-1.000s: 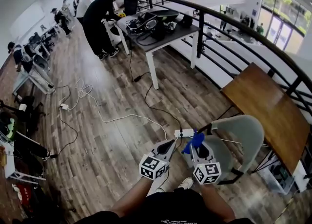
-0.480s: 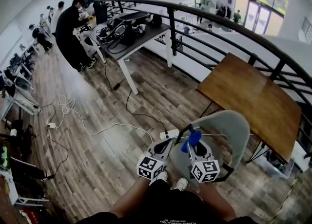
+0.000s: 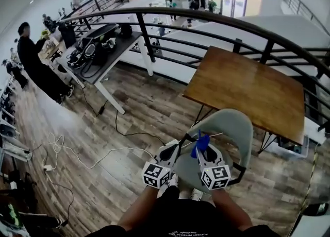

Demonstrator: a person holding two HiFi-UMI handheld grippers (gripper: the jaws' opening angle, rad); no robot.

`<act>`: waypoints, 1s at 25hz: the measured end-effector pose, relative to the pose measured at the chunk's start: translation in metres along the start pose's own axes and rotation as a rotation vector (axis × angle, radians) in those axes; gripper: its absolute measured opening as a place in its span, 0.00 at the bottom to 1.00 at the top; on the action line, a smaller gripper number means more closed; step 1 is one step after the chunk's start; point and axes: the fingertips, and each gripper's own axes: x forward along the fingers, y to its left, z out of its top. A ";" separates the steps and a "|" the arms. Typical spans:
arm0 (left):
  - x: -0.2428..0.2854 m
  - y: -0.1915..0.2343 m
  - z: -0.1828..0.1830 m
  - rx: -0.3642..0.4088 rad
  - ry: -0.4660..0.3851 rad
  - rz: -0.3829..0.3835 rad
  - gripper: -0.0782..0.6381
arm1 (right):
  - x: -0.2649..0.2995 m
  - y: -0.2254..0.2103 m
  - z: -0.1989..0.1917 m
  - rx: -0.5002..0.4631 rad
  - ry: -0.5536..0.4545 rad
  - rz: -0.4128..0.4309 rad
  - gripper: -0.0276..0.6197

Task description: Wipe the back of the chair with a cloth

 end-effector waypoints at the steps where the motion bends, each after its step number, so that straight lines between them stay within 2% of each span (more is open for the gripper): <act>1: 0.006 0.003 0.002 0.001 0.003 -0.019 0.11 | 0.003 -0.002 0.002 -0.021 -0.004 -0.026 0.22; 4: 0.020 0.012 0.005 0.007 0.014 -0.077 0.11 | 0.011 -0.006 0.007 -0.069 -0.016 -0.098 0.22; 12: 0.055 0.051 0.017 0.021 0.029 -0.199 0.11 | 0.055 -0.014 0.012 -0.003 -0.022 -0.216 0.22; 20: 0.083 0.057 0.019 0.017 0.044 -0.355 0.11 | 0.072 -0.028 0.009 0.019 -0.027 -0.353 0.22; 25: 0.097 0.058 0.011 -0.007 0.053 -0.408 0.11 | 0.073 -0.037 0.008 -0.004 -0.010 -0.406 0.22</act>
